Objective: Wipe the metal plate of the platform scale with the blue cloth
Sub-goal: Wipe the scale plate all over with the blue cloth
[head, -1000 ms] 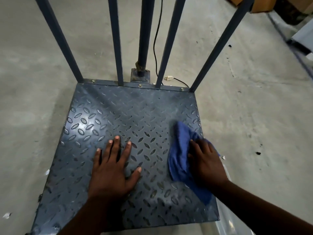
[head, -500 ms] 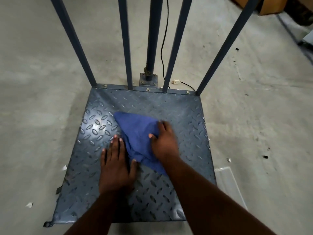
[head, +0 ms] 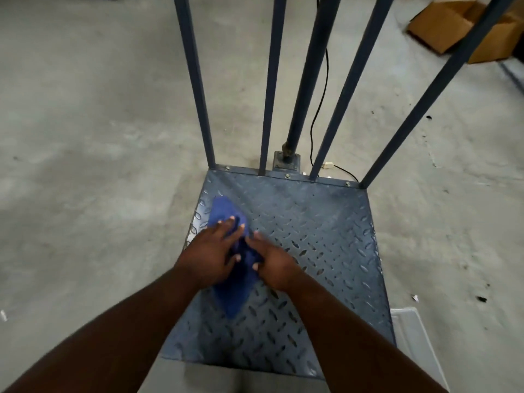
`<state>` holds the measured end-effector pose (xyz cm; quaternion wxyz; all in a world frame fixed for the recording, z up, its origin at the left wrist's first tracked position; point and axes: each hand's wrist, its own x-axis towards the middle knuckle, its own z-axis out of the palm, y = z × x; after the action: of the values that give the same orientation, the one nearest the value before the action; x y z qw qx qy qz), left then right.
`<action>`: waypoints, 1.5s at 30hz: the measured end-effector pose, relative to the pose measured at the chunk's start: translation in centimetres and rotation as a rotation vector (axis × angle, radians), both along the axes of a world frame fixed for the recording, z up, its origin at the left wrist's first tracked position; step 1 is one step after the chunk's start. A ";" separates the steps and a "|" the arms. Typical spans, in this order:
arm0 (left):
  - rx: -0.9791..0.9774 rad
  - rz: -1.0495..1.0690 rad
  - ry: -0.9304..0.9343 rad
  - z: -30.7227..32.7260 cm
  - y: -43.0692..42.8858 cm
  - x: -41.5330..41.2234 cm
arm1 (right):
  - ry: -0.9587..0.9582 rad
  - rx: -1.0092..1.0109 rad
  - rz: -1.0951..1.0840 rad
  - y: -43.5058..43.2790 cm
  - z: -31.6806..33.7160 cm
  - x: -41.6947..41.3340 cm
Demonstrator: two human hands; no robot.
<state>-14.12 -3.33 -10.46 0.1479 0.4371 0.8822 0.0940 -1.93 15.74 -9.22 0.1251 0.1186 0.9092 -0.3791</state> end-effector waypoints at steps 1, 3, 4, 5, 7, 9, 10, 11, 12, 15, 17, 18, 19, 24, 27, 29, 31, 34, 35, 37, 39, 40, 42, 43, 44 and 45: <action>-0.101 -0.047 -0.028 -0.5 -0.9 0.1 | 0.025 0.052 -0.052 0.9 0.1 0.5; -0.213 -0.063 -0.035 -1.5 -3.2 0.8 | -0.115 0.246 -0.084 2.5 -0.7 2.0; -0.216 -0.066 -0.015 -1.6 -4.1 1.3 | -0.237 0.290 -0.087 3.1 -0.8 2.5; -0.180 -0.059 0.019 -1.6 -5.1 2.0 | -0.296 0.310 -0.077 3.4 -1.0 2.5; -0.089 -0.010 0.119 -2.1 -7.5 3.9 | -0.346 0.359 -0.033 3.4 -1.2 1.6; -0.115 0.054 0.142 -2.5 -10.1 5.8 | -0.391 0.420 0.006 3.3 -0.9 0.8; -0.154 0.098 0.106 -2.4 -11.0 6.4 | -0.417 0.443 0.018 3.3 -0.8 0.4; -0.197 0.141 0.069 -2.0 -11.4 6.7 | -0.444 0.450 0.026 3.3 -0.7 0.0; -0.247 0.172 0.002 -1.8 -11.3 6.3 | -0.478 0.442 0.032 3.3 -0.6 -0.4; -0.422 0.257 -0.253 0.1 -8.1 3.4 | -0.533 0.444 0.051 2.8 0.0 -1.5; -0.394 0.310 -0.328 0.9 -5.1 0.9 | -0.560 0.452 0.047 2.6 0.3 -1.9; -0.310 0.374 -0.371 0.6 -3.8 -0.6 | -0.569 0.457 0.048 2.5 0.4 -2.1; -0.184 0.464 -0.412 0.2 -3.0 -2.1 | -0.571 0.463 0.050 2.4 0.4 -2.2; 0.204 0.629 -0.539 -2.4 -3.1 -5.2 | -0.570 0.495 0.078 2.5 0.4 -2.0; 0.143 0.663 -0.646 -1.7 -5.6 -2.3 | -0.579 0.519 0.090 2.4 0.3 -2.2; 0.047 0.678 -0.710 -2.0 -9.1 0.6 | -0.573 0.541 0.106 2.3 0.5 -2.4; 0.093 0.619 -0.776 -2.5 -12.2 3.8 | -0.560 0.566 0.123 2.1 0.8 -2.6; 0.272 0.610 -0.775 -1.8 -13.0 6.5 | -0.540 0.593 0.166 1.6 1.4 -3.2; 0.319 0.604 -0.754 -1.5 -12.4 6.5 | -0.550 0.597 0.185 1.5 1.6 -3.5; 0.371 0.604 -0.697 -2.0 -10.8 4.9 | -0.575 0.589 0.201 1.2 1.7 -4.1; 0.384 0.592 -0.626 -2.8 -8.4 1.6 | -0.579 0.578 0.189 1.3 1.7 -4.2; 0.377 0.584 -0.603 -2.9 -6.9 -0.1 | -0.577 0.575 0.182 1.4 1.7 -4.2; 0.358 0.586 -0.565 -2.9 -4.3 -3.2 | -0.574 0.570 0.179 1.5 1.6 -4.1; 0.349 0.593 -0.543 -2.9 -3.4 -4.2 | -0.569 0.570 0.180 1.5 1.6 -4.1; 0.337 0.607 -0.530 -3.0 -2.8 -4.8 | -0.566 0.571 0.181 1.6 1.6 -4.1; 0.330 0.611 -0.520 -3.1 -2.4 -5.1 | -0.569 0.568 0.181 1.6 1.7 -4.1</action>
<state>-19.21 -5.76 -13.54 0.2590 0.1354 0.8775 0.3802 -6.02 17.34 -7.54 0.3665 0.1681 0.9136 -0.0527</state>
